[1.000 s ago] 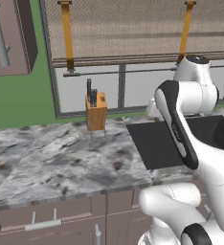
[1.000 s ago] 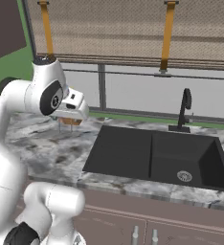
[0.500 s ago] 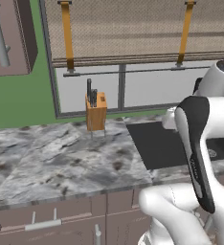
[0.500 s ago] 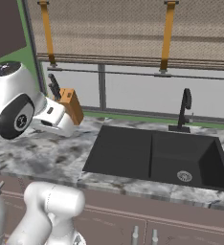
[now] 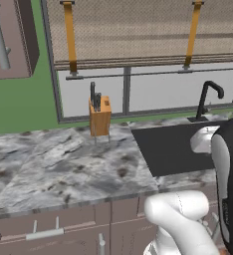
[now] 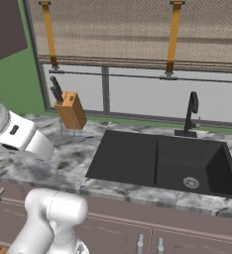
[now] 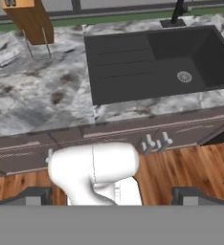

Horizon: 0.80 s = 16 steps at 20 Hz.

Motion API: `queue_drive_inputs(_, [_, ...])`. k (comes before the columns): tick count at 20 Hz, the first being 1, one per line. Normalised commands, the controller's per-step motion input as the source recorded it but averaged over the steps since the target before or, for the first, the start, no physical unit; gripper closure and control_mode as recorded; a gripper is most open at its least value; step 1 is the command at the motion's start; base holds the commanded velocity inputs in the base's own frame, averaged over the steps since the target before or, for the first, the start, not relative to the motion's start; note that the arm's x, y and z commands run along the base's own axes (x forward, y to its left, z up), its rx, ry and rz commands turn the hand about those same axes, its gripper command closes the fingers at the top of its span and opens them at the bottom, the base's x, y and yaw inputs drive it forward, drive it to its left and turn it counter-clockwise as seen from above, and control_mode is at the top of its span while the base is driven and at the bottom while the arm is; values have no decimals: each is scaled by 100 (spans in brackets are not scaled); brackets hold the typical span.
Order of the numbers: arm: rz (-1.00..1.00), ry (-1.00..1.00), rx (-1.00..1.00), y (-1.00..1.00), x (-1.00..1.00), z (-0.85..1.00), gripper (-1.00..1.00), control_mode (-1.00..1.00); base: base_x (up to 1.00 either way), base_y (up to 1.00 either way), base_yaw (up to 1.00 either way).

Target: Close all open cabinet doors.

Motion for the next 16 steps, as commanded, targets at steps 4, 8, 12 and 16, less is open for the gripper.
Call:
queue_drive_inputs(4, [1, 0, 1, -3, -56, 25, -100, -100, 0, 0, 0])
queue_drive_inputs(8, [0, 0, 7, -1, -2, 17, -100, -100, 0, 0, 0])
queue_drive_inputs(12, [0, 0, 2, -1, 2, 1, -100, -100, 0, 0, 0])
queue_drive_inputs(16, [0, 3, -10, 1, 0, 0, -100, -100, 0, 0, 0])
